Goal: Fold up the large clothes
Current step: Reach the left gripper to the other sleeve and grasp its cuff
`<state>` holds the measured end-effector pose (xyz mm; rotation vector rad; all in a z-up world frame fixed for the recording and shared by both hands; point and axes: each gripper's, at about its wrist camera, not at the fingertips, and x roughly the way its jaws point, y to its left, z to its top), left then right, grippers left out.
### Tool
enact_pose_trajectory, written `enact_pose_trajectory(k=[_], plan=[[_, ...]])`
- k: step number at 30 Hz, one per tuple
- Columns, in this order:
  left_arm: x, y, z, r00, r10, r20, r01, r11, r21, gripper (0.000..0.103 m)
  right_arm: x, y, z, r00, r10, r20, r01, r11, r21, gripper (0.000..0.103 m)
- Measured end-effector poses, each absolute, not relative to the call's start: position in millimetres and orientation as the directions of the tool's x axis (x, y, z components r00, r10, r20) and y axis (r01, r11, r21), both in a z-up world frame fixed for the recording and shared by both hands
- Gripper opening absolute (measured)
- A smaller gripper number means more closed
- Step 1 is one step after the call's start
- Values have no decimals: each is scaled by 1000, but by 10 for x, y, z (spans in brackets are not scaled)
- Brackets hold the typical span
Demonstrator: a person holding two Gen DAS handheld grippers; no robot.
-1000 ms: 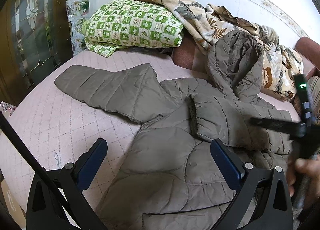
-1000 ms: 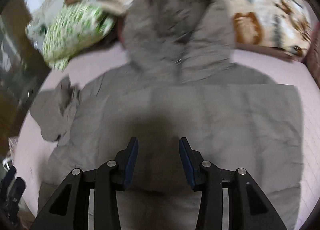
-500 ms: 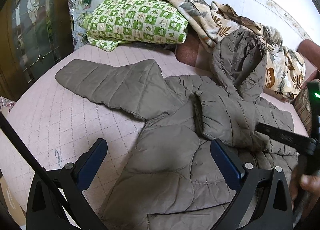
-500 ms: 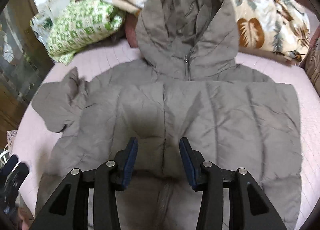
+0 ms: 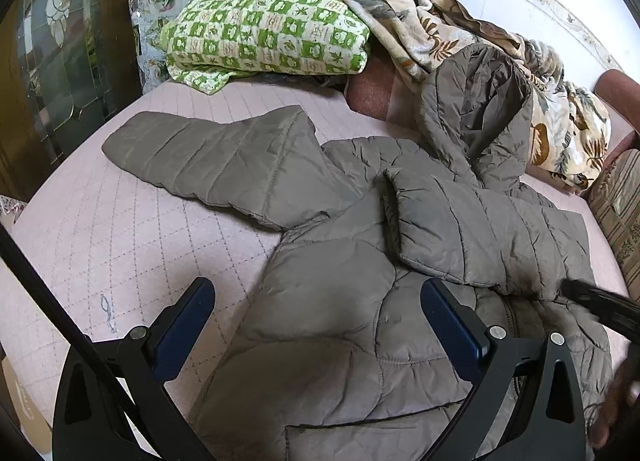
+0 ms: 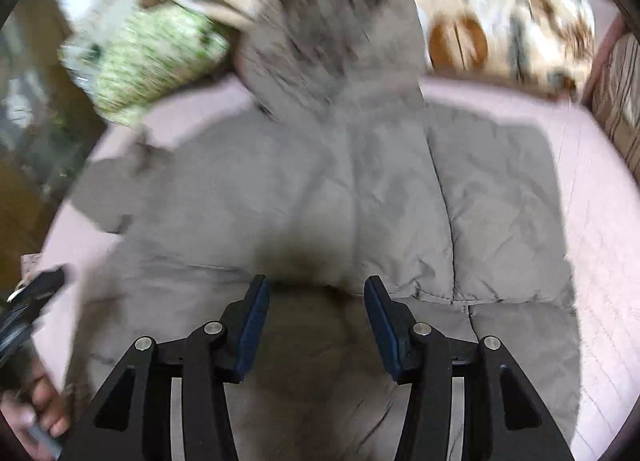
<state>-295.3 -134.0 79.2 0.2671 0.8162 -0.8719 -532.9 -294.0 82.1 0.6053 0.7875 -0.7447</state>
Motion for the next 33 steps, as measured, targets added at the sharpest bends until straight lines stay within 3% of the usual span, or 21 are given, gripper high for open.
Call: enact_pose_trajectory(k=[3,10,18,20,21,22,26,27,30,33], plan=[[-2888,-1319,780,359,-571,-739,760,638,-124,103,-5411,-2598,1018,539,-438,-720,758,625,186,70],[-2447,-1011,841,346,-581,-737,686,692,-223,102,-5367,-2461,1000,580,-435,-689,706,690,160,70],[-1019,-550,894,292,-606,-740,443,771,-456,101,-5484,-2450,1098,624,-424,-657,677,713,183,70],[-608,-480,848,289,-595,-750,392,788,-474,94,-5514,-2415,1131,627,-432,-648,672,721,169,70],[-449,-443,814,283,-599,-749,362,790,-495,80,-5536,-2403,1142,631,-434,-643,672,721,173,70],[-273,-419,771,268,-608,-748,328,787,-522,75,-5548,-2406,1144,636,-429,-642,670,720,183,70],[303,-353,535,238,-636,-734,214,771,-599,74,-5546,-2416,1112,645,-409,-646,665,716,211,71],[387,-353,486,235,-643,-729,203,766,-610,71,-5539,-2420,1100,644,-408,-647,666,715,212,71],[674,-320,296,242,-679,-693,137,731,-669,46,-5493,-2435,1058,650,-387,-654,657,718,228,71],[882,-316,148,254,-707,-660,88,697,-712,44,-5445,-2443,1019,645,-379,-663,652,726,219,70]])
